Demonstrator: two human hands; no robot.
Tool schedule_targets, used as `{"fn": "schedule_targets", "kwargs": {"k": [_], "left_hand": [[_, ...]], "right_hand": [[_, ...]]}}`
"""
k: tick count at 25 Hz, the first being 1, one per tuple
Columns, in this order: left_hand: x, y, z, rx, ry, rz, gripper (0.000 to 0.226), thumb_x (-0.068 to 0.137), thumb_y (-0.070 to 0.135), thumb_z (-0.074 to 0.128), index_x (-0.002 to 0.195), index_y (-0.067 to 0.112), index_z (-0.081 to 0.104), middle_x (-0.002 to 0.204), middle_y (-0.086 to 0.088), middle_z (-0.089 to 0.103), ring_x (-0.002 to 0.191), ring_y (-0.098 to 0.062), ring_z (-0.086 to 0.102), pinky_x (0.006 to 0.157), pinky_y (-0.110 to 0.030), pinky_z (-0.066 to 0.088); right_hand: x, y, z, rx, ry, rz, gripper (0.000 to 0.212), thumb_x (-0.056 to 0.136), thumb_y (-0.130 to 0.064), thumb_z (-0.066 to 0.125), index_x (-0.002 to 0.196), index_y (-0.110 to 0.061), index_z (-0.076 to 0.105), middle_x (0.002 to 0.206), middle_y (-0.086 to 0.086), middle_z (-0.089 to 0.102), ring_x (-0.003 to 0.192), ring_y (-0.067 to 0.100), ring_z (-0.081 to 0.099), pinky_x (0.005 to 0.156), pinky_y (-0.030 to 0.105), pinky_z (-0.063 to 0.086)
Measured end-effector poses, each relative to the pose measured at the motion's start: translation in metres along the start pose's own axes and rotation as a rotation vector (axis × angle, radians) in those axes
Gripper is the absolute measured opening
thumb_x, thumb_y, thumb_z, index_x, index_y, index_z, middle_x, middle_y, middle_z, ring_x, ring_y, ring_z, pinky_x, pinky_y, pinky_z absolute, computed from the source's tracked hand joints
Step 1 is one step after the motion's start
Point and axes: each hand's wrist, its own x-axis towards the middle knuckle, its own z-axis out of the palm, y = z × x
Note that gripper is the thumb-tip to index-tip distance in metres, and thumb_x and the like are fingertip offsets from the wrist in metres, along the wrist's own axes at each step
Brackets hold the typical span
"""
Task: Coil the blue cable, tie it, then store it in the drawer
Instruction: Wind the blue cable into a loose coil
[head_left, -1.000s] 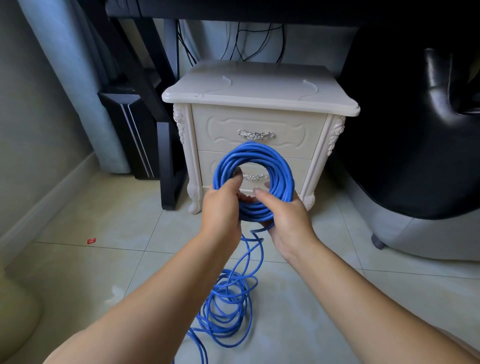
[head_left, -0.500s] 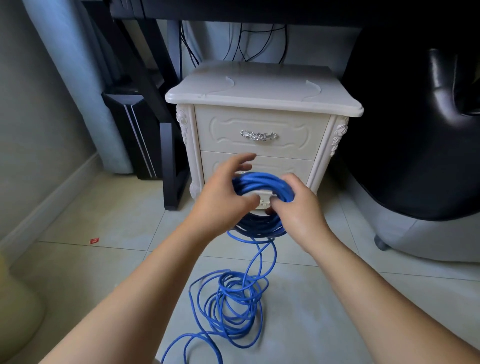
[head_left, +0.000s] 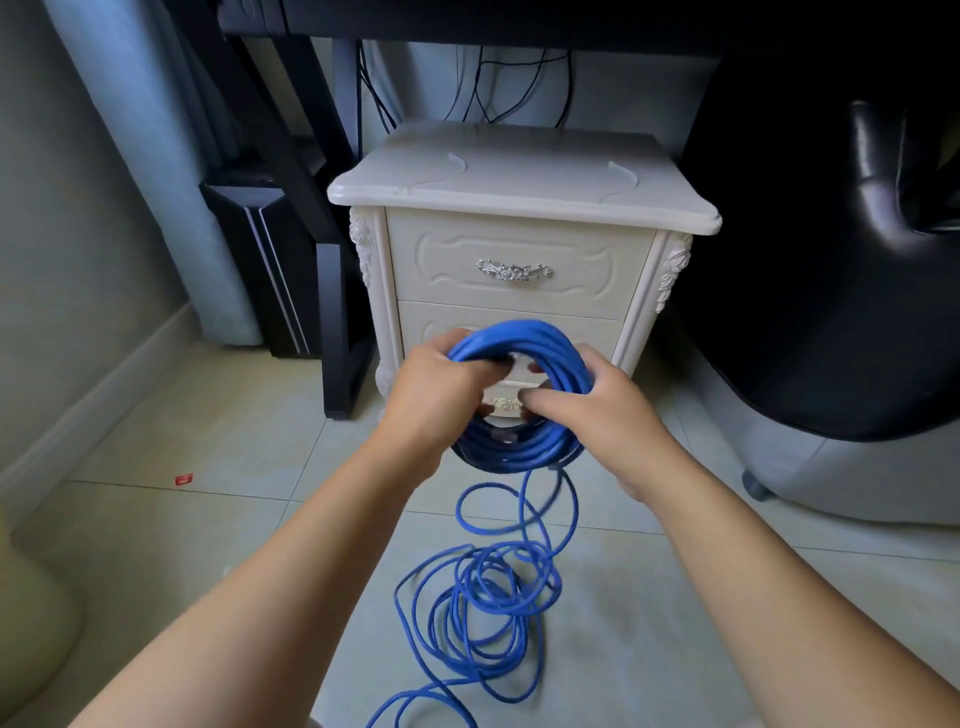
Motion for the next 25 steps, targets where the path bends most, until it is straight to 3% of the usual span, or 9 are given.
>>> {"fn": "schedule_targets", "kwargs": {"k": [2,5,9,12,14,16,20,22,25], "left_hand": [[0.003,0.0,0.0,-0.302,0.014,-0.126,0.014,0.087,0.005,0.064,0.079,0.013,0.055,0.051,0.006,0.035,0.049,-0.013,0.035,0.065,-0.037,0.042],[0.0,-0.004,0.006,-0.478,0.058,-0.237,0.01,0.087,0.009,0.064,0.082,0.012,0.057,0.053,0.004,0.033,0.046,-0.013,0.036,0.064,-0.034,0.038],[-0.004,-0.006,0.016,-0.652,0.077,-0.286,0.014,0.092,0.015,0.061,0.08,0.012,0.055,0.052,0.003,0.037,0.043,-0.012,0.044,0.065,-0.032,0.045],[-0.005,-0.009,0.018,-0.679,0.034,-0.287,0.011,0.093,0.017,0.063,0.082,0.013,0.061,0.059,0.001,0.047,0.056,-0.013,0.052,0.071,-0.033,0.051],[-0.004,-0.012,0.015,-0.548,-0.016,-0.284,0.009,0.088,0.02,0.07,0.092,0.014,0.066,0.075,-0.002,0.06,0.074,-0.014,0.058,0.085,-0.038,0.051],[0.001,-0.011,0.007,-0.298,-0.073,-0.214,0.029,0.077,0.024,0.077,0.103,0.014,0.067,0.092,-0.005,0.068,0.086,-0.014,0.063,0.09,-0.039,0.05],[0.002,-0.001,-0.007,0.094,-0.16,0.115,0.047,0.081,0.006,0.073,0.121,0.026,0.06,0.101,0.004,0.07,0.079,-0.007,0.065,0.074,-0.019,0.05],[-0.002,0.0,-0.005,0.324,-0.174,0.217,0.05,0.08,0.005,0.07,0.121,0.031,0.059,0.096,0.009,0.07,0.074,-0.004,0.064,0.07,-0.014,0.049],[-0.005,-0.003,0.001,0.515,-0.094,0.249,0.019,0.081,0.017,0.07,0.095,0.029,0.066,0.07,0.012,0.066,0.063,-0.003,0.06,0.061,-0.019,0.046]], "right_hand": [[-0.004,0.003,0.005,0.198,-0.055,0.079,0.026,0.082,-0.021,0.074,0.104,-0.023,0.06,0.086,0.006,0.072,0.076,0.016,0.069,0.074,0.041,0.053],[-0.008,0.008,0.019,0.367,0.022,0.128,0.031,0.083,-0.016,0.074,0.109,-0.022,0.06,0.104,0.016,0.072,0.091,0.026,0.072,0.088,0.048,0.054],[-0.005,0.007,0.019,0.405,0.078,0.128,0.032,0.082,-0.015,0.075,0.11,-0.022,0.06,0.083,-0.001,0.074,0.082,0.015,0.073,0.079,0.034,0.053],[-0.001,0.007,0.018,0.324,0.118,0.145,0.023,0.079,-0.011,0.073,0.092,-0.022,0.058,0.076,0.001,0.068,0.076,0.019,0.067,0.073,0.035,0.051],[0.004,0.008,0.015,0.284,0.183,0.123,0.025,0.074,-0.002,0.069,0.078,-0.023,0.054,0.069,-0.001,0.058,0.068,0.02,0.06,0.068,0.035,0.05],[0.008,0.006,0.006,0.216,0.214,0.085,0.028,0.073,0.004,0.064,0.073,-0.021,0.051,0.063,-0.006,0.051,0.059,0.013,0.055,0.062,0.029,0.046],[0.005,-0.002,-0.008,-0.113,0.069,-0.04,0.028,0.074,0.004,0.06,0.081,-0.023,0.057,0.064,-0.004,0.056,0.057,0.015,0.054,0.056,0.025,0.044],[0.004,-0.003,-0.007,-0.314,-0.021,-0.1,0.028,0.078,-0.002,0.058,0.087,-0.029,0.057,0.071,-0.002,0.064,0.065,0.02,0.062,0.06,0.03,0.051],[0.001,-0.001,-0.005,-0.404,-0.018,-0.151,0.027,0.079,-0.009,0.058,0.093,-0.032,0.057,0.079,0.001,0.067,0.074,0.025,0.066,0.07,0.042,0.056]]}}
